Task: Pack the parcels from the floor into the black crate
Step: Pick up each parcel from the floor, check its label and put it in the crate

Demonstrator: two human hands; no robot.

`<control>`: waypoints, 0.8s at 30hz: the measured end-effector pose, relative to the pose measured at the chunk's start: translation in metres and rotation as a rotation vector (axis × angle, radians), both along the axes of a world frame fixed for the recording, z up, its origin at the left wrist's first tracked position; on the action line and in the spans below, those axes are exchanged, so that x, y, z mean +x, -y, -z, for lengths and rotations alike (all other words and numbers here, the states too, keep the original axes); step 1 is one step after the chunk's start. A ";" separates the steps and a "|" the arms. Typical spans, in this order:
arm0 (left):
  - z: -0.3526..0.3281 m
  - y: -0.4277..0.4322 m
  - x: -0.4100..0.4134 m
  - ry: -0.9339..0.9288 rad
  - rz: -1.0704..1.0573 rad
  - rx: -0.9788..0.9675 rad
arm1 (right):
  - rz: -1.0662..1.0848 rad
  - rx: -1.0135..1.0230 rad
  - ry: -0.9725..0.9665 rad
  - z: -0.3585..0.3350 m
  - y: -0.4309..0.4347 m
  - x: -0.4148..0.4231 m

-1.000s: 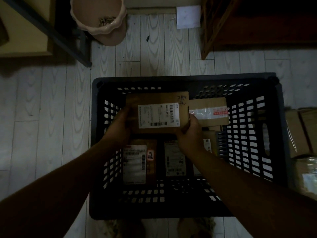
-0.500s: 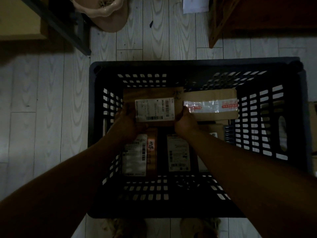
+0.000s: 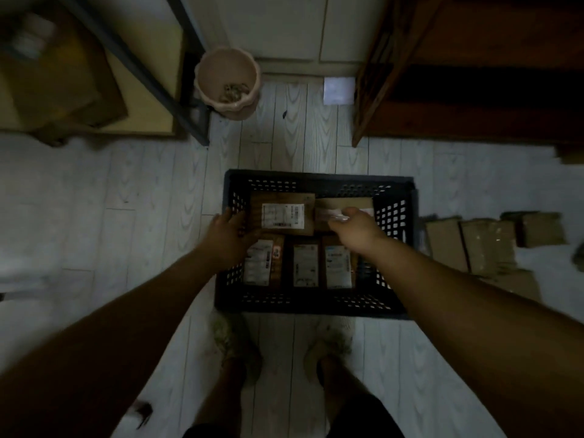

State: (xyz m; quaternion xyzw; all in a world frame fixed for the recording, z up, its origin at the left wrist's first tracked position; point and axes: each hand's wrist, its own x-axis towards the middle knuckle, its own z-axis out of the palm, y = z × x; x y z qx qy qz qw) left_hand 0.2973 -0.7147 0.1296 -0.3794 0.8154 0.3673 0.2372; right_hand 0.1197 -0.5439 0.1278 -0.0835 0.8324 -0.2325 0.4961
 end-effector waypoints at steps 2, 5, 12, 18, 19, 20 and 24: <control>-0.062 -0.014 0.009 -0.020 -0.027 -0.023 | -0.038 -0.018 -0.034 -0.061 -0.012 0.002; -0.146 -0.041 0.023 -0.006 -0.095 -0.041 | -0.080 -0.023 -0.065 -0.136 -0.038 0.013; -0.267 -0.091 0.029 -0.153 0.062 -0.114 | 0.000 -0.060 -0.145 -0.274 -0.118 0.053; -0.362 -0.148 0.007 -0.346 0.244 -0.150 | 0.152 -0.028 -0.374 -0.370 -0.213 0.081; -0.379 -0.162 0.004 -0.379 0.282 -0.154 | 0.174 -0.025 -0.402 -0.385 -0.231 0.084; -0.394 -0.177 0.000 -0.396 0.319 -0.150 | 0.191 -0.015 -0.434 -0.401 -0.249 0.088; -0.440 -0.243 -0.017 -0.446 0.453 -0.136 | 0.264 0.026 -0.581 -0.449 -0.325 0.097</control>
